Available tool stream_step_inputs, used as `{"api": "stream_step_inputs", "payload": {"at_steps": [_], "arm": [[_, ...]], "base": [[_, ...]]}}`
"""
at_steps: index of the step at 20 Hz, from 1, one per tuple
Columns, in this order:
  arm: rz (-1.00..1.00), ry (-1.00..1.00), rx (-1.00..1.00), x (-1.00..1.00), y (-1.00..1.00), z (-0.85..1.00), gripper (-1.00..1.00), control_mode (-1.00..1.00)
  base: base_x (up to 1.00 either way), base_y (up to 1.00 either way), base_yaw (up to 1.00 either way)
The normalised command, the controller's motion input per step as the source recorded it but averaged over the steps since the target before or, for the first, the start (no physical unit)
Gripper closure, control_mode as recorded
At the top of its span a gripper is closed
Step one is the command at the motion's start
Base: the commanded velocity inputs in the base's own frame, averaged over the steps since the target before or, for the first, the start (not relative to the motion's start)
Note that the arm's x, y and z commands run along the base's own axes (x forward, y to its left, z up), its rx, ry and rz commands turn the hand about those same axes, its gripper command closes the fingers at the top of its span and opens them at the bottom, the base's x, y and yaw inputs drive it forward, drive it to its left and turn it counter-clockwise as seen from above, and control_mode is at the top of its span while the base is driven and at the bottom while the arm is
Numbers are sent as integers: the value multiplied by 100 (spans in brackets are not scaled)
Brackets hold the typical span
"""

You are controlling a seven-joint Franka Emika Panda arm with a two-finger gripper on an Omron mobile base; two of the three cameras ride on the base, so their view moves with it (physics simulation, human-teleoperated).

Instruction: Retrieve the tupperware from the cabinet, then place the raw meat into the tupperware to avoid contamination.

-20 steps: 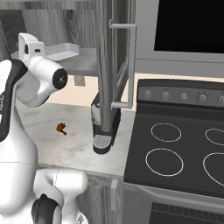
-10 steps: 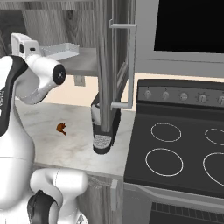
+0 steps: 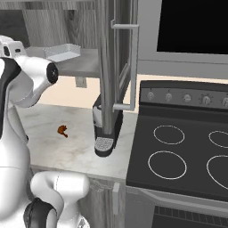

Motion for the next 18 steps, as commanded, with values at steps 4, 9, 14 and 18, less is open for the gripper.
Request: {"api": "stream_step_inputs", "payload": {"at_steps": [4, 9, 14, 18], "arm": [[12, -9, -4, -46, 74, -9, -100, -100], [7, -11, -5, -27, 89, -18, -100, -100], [0, -12, -6, -2, 92, -27, -100, -100], [0, -11, -6, 4, 89, -19, -100, -100]], "base": [[0, 0, 0], [0, 0, 0], [0, 0, 0], [0, 0, 0]]}}
